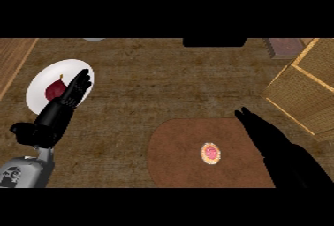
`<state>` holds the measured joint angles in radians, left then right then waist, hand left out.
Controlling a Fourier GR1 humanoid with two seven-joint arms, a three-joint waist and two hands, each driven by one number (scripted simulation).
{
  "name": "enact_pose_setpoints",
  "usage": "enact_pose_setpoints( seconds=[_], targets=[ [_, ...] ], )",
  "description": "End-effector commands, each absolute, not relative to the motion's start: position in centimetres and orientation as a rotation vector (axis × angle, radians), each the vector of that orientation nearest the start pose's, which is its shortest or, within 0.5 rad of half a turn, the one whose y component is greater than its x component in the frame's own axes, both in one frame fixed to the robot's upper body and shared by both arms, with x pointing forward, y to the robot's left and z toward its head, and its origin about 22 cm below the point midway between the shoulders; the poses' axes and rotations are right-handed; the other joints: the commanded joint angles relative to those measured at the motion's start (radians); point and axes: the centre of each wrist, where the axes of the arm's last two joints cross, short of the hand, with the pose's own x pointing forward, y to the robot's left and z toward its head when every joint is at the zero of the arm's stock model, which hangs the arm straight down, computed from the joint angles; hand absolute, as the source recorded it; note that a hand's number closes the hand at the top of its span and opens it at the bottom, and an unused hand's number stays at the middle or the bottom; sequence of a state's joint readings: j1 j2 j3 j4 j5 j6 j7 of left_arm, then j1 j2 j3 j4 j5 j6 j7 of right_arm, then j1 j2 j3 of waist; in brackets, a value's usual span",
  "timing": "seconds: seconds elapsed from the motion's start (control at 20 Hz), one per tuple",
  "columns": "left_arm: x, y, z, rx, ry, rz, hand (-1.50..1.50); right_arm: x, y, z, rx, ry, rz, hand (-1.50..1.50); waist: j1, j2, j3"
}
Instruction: Pick the cupcake from the cutting board and place it in the basket
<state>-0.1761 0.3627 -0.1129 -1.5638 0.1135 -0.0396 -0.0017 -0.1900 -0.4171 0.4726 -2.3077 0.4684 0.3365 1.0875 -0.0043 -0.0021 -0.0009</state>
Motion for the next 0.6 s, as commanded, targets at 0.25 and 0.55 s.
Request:
enact_pose_setpoints(
  seconds=[0.25,0.55],
  targets=[
    [27.3,24.9,5.2,0.035,-1.7,-0.368,0.0,17.3,-15.9,11.6,-0.72,-1.22,0.901,-1.5,0.002,0.001,0.001],
    [27.4,27.6,6.7,0.048,-1.691,-0.387,0.0,18.9,-15.2,8.2,-0.763,-1.233,0.893,-1.5,0.007,0.001,0.001]
  ],
)
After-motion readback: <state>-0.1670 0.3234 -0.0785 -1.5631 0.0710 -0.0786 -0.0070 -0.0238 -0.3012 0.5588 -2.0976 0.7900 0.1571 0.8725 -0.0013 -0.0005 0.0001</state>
